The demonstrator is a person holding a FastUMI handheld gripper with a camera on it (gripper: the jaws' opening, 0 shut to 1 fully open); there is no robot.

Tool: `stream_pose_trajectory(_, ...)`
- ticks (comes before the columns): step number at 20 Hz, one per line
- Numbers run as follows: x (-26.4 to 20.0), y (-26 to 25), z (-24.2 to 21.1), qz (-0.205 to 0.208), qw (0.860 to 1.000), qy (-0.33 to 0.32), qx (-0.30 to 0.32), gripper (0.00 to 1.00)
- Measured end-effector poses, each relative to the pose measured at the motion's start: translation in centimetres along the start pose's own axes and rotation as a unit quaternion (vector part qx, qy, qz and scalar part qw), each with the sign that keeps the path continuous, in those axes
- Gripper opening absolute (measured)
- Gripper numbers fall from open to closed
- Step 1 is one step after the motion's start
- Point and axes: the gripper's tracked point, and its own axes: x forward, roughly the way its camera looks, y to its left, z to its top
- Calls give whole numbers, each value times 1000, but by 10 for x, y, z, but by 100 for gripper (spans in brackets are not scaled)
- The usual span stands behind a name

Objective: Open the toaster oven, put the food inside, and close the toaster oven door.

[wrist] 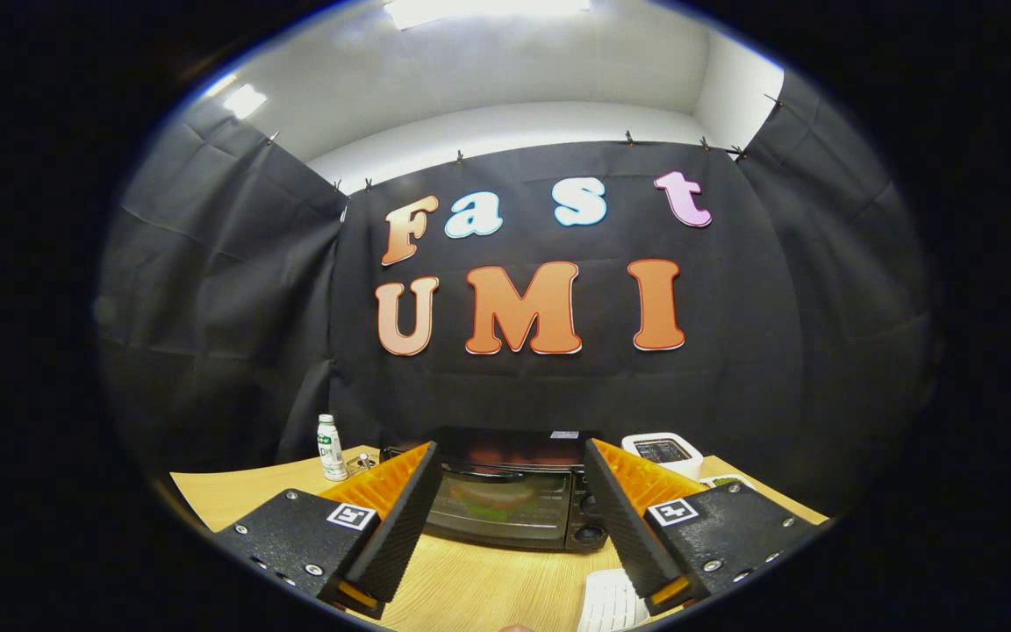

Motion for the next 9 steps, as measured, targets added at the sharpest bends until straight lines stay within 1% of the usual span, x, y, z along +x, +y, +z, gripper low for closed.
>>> stream_pose_trajectory(9, -15, -1, 12, -8, 1000, -3, 2, 97)
